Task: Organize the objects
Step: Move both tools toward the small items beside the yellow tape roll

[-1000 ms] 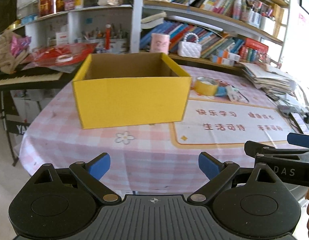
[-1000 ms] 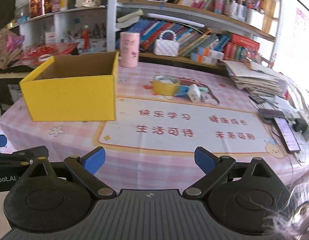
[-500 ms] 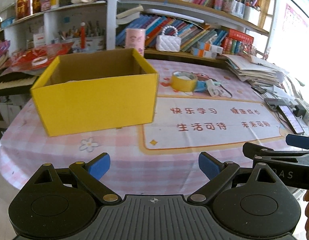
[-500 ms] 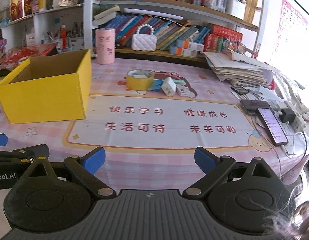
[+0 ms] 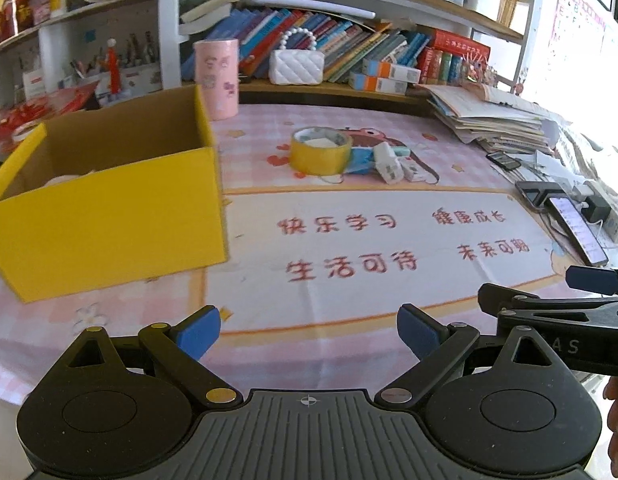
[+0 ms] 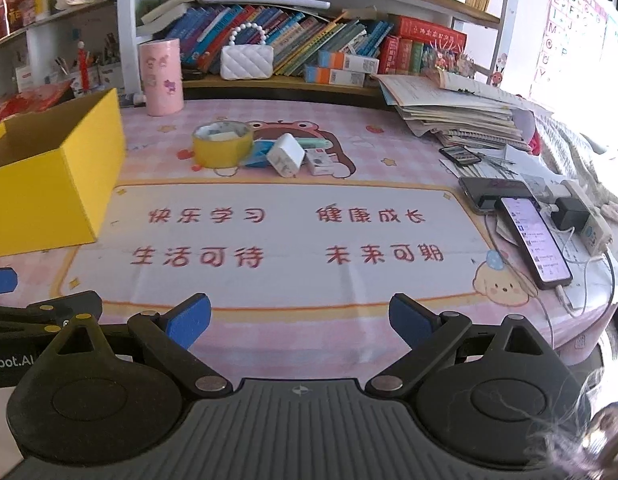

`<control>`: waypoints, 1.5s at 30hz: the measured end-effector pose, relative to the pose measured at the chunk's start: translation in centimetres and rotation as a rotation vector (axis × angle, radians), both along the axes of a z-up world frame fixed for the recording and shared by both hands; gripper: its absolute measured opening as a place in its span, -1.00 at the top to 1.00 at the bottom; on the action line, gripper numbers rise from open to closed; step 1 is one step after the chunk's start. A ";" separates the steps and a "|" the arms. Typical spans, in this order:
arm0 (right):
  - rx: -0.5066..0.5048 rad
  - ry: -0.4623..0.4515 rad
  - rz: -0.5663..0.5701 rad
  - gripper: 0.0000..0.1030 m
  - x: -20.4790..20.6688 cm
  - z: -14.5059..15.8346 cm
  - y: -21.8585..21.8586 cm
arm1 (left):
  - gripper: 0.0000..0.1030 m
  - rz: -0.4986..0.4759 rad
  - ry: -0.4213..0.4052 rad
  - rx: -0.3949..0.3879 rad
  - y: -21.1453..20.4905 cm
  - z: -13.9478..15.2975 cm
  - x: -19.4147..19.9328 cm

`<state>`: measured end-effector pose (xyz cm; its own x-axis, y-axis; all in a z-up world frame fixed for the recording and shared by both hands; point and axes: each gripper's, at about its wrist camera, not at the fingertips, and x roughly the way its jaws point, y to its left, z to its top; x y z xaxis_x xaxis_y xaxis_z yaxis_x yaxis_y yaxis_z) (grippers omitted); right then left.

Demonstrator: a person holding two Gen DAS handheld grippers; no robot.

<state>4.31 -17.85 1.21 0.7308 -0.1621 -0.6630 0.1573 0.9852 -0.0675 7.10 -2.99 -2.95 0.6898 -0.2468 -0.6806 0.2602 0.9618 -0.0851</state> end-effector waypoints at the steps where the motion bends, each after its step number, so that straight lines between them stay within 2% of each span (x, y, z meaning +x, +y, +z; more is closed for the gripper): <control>1: -0.001 0.002 0.001 -0.87 0.5 0.0 -0.5 | -0.88 0.001 -0.002 0.001 -0.5 0.0 0.4; 6: 0.017 -0.006 0.015 -0.80 2.7 0.0 -3.2 | -0.88 0.009 -0.011 -0.017 -2.9 0.0 2.4; 15: 0.068 -0.023 0.058 -0.43 6.9 0.2 -8.4 | -0.87 0.039 -0.035 -0.002 -7.5 0.5 5.9; 19: 0.101 -0.037 0.076 -0.22 8.8 0.4 -10.4 | -0.87 0.036 -0.060 0.027 -9.3 0.8 7.6; 24: 0.149 -0.044 0.106 -0.05 11.2 0.5 -12.4 | -0.83 0.028 -0.094 0.080 -11.6 0.9 10.0; 26: 0.162 -0.049 0.114 -0.01 12.3 0.6 -13.1 | -0.75 0.024 -0.106 0.089 -12.4 0.8 11.1; 31: 0.186 -0.067 0.111 0.02 15.0 0.9 -14.6 | -0.25 0.011 -0.100 0.107 -14.4 0.3 13.9; 33: 0.186 -0.074 0.104 0.02 15.8 1.0 -15.1 | -0.13 0.004 -0.089 0.105 -15.1 -0.2 15.3; 45: 0.171 -0.070 0.080 0.02 18.4 1.0 -18.2 | 0.13 0.033 -0.008 0.032 -18.2 -3.2 22.9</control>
